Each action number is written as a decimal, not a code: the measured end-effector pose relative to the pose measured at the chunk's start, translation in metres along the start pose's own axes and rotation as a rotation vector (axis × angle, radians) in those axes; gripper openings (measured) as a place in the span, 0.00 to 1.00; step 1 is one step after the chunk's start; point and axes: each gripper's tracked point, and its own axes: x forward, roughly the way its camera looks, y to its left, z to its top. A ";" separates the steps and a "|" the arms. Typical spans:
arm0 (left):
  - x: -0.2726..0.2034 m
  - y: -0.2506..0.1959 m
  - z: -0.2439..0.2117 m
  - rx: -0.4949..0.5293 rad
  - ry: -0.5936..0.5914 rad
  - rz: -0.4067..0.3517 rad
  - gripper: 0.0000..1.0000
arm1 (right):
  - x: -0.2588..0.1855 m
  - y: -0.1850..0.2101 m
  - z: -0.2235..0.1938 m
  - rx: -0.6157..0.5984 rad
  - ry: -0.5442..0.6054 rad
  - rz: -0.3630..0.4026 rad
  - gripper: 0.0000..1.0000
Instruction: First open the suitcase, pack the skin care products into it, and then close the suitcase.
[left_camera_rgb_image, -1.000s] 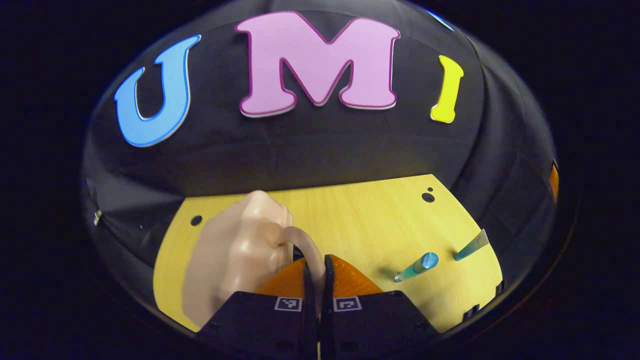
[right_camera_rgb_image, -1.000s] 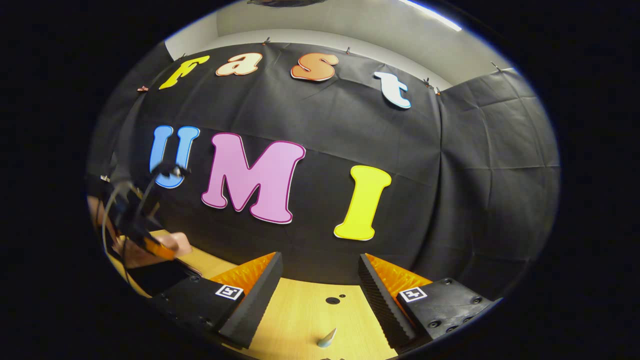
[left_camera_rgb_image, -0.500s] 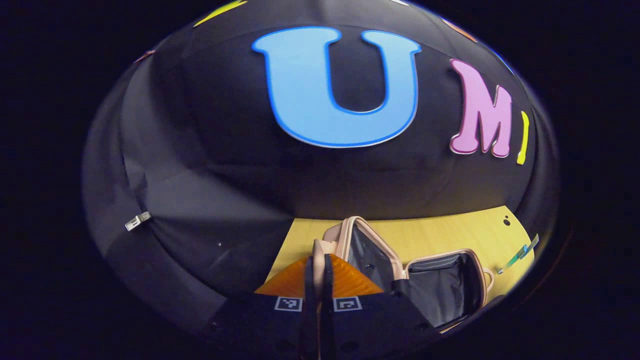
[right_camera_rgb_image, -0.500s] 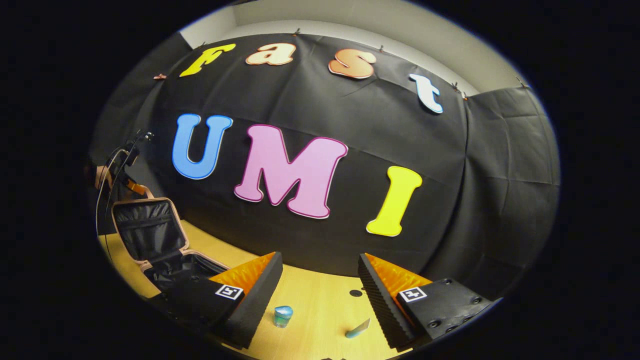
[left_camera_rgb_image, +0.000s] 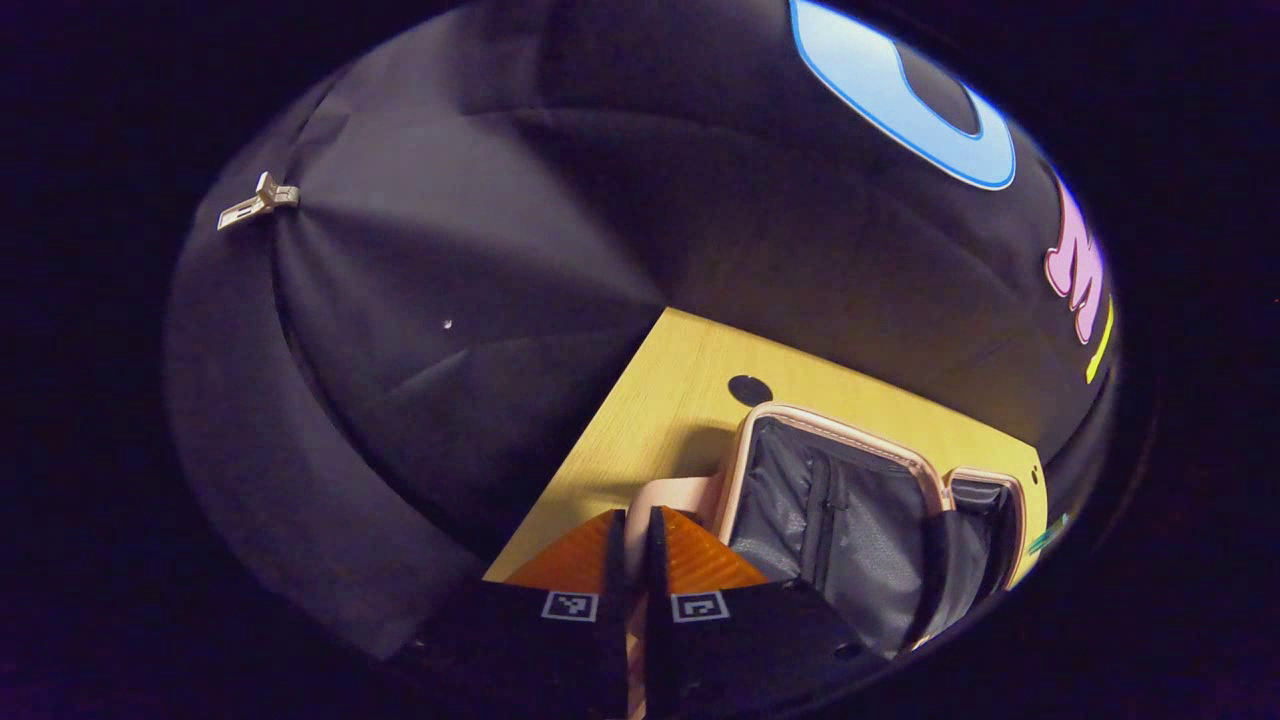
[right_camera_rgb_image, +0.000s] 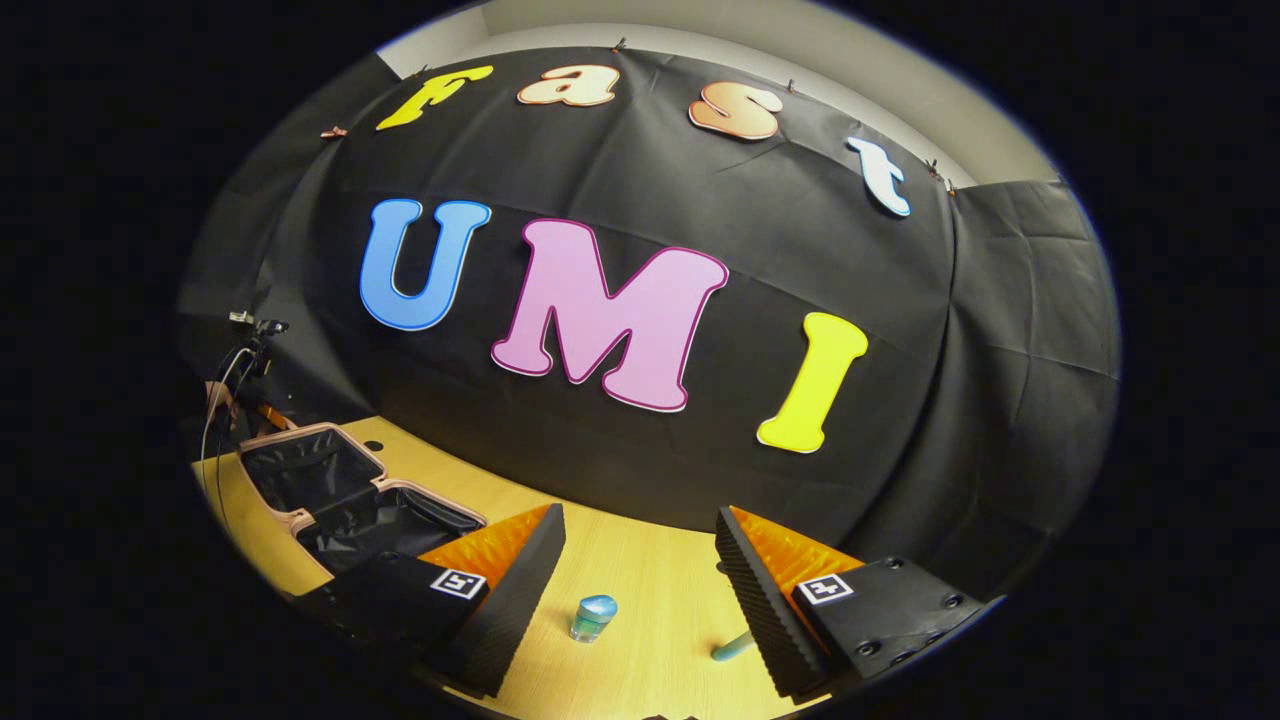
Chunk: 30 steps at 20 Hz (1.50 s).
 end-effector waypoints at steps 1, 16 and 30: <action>-0.004 0.011 0.003 0.011 -0.010 0.068 0.22 | 0.002 -0.002 -0.003 0.006 0.005 -0.004 0.96; -0.364 -0.268 0.089 0.247 -0.704 -0.059 0.96 | -0.012 -0.119 -0.027 0.160 -0.067 -0.156 0.96; -0.302 -0.596 -0.193 0.332 -0.439 -0.498 0.96 | -0.005 -0.172 -0.191 0.234 0.128 -0.200 0.96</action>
